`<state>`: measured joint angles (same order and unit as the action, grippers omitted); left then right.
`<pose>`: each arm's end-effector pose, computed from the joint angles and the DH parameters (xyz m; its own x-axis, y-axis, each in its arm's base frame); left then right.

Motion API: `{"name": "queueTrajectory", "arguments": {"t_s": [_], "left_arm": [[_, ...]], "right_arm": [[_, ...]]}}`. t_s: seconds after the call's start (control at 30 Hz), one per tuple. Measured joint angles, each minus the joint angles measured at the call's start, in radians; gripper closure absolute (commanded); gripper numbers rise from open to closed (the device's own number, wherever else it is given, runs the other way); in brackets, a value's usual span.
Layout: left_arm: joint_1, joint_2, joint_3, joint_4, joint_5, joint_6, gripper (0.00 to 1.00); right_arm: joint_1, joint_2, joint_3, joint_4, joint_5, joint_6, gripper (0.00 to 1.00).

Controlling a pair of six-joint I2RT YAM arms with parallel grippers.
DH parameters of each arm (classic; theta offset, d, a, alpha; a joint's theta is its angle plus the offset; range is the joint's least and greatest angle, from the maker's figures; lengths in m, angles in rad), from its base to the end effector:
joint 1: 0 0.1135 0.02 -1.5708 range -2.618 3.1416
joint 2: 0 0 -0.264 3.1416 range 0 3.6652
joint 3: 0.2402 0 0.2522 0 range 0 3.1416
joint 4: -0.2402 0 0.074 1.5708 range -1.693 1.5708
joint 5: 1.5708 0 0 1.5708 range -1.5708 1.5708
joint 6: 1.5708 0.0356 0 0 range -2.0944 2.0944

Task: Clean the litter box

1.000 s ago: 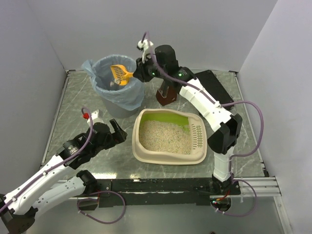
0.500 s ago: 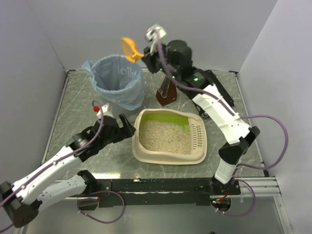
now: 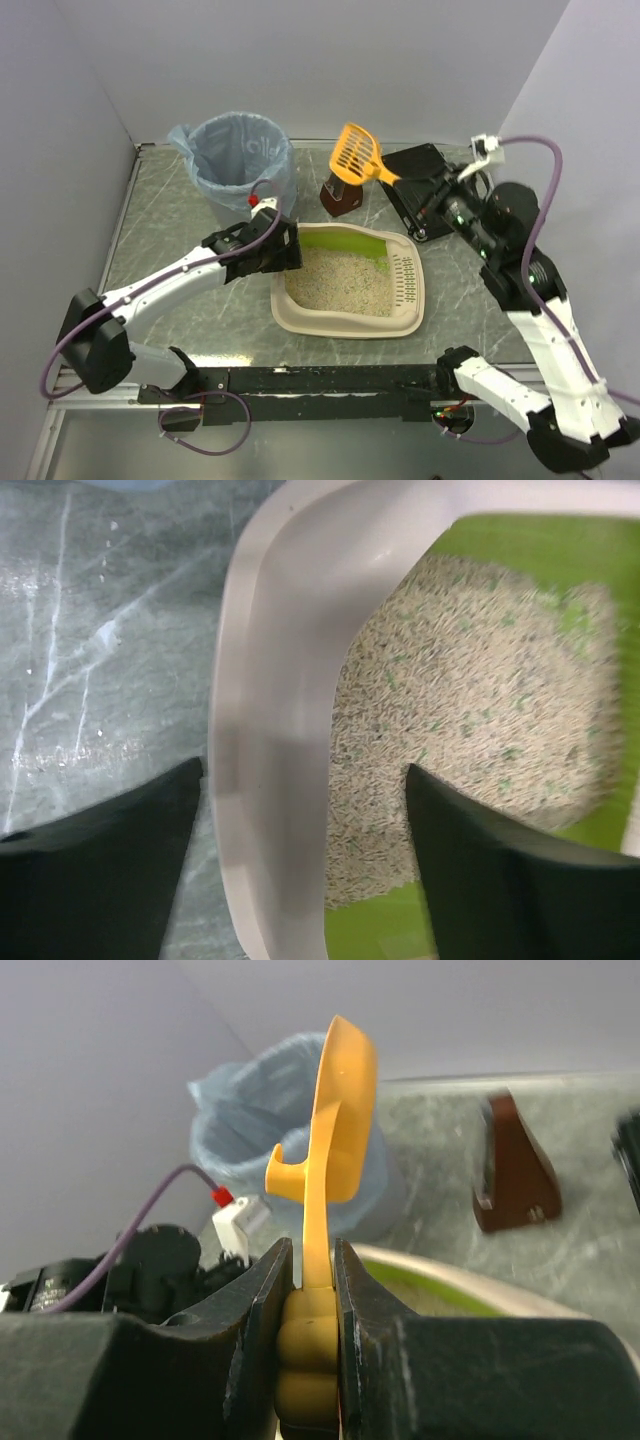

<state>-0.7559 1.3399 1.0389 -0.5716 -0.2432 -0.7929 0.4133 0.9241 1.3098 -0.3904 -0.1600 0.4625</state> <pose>0.2104 -0.1866 0.2720 -0.7852 -0.2100 -0.5825 -0.0089 0.9445 -0.3285 0.1575 0.0753 0.4714 -0.2459 0.3732 -0.8946 -0.4835 0.7527 0.4469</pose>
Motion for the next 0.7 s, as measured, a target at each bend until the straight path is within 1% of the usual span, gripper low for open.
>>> {"name": "queueTrajectory", "arguments": {"t_s": [0.03,0.07,0.13,0.17,0.23,0.27,0.37,0.47,0.63,0.7], "left_arm": [[0.0,0.015,0.003,0.0,0.008,0.016,0.28],[0.0,0.03,0.005,0.001,0.014,0.032,0.36],[0.0,0.057,0.016,0.003,0.031,0.081,0.47],[0.0,0.074,0.027,0.005,0.037,0.103,0.57],[-0.001,0.11,0.055,-0.002,0.032,0.151,0.67],[-0.001,0.131,0.067,-0.007,0.023,0.179,0.8],[-0.011,0.177,0.111,-0.02,-0.013,0.233,0.99],[-0.028,0.211,0.143,-0.024,-0.053,0.327,0.99],[-0.039,0.242,0.159,0.01,-0.108,0.485,0.99],[-0.036,0.281,0.194,0.017,-0.129,0.568,0.99]], "right_arm": [[-0.003,-0.029,-0.033,-0.01,0.014,0.013,1.0],[-0.008,-0.06,-0.069,-0.018,0.03,0.023,1.0],[-0.02,-0.1,-0.124,-0.045,0.063,0.037,1.0],[-0.023,-0.111,-0.146,-0.063,0.08,0.039,1.0],[-0.034,-0.118,-0.174,-0.113,0.11,0.042,1.0],[-0.038,-0.118,-0.18,-0.142,0.126,0.042,1.0],[-0.05,-0.117,-0.217,-0.201,0.159,0.031,1.0],[-0.061,-0.122,-0.273,-0.276,0.151,0.024,1.0],[-0.071,-0.198,-0.307,-0.311,0.105,-0.018,1.0],[-0.071,-0.244,-0.311,-0.321,0.082,-0.031,1.0]]}}
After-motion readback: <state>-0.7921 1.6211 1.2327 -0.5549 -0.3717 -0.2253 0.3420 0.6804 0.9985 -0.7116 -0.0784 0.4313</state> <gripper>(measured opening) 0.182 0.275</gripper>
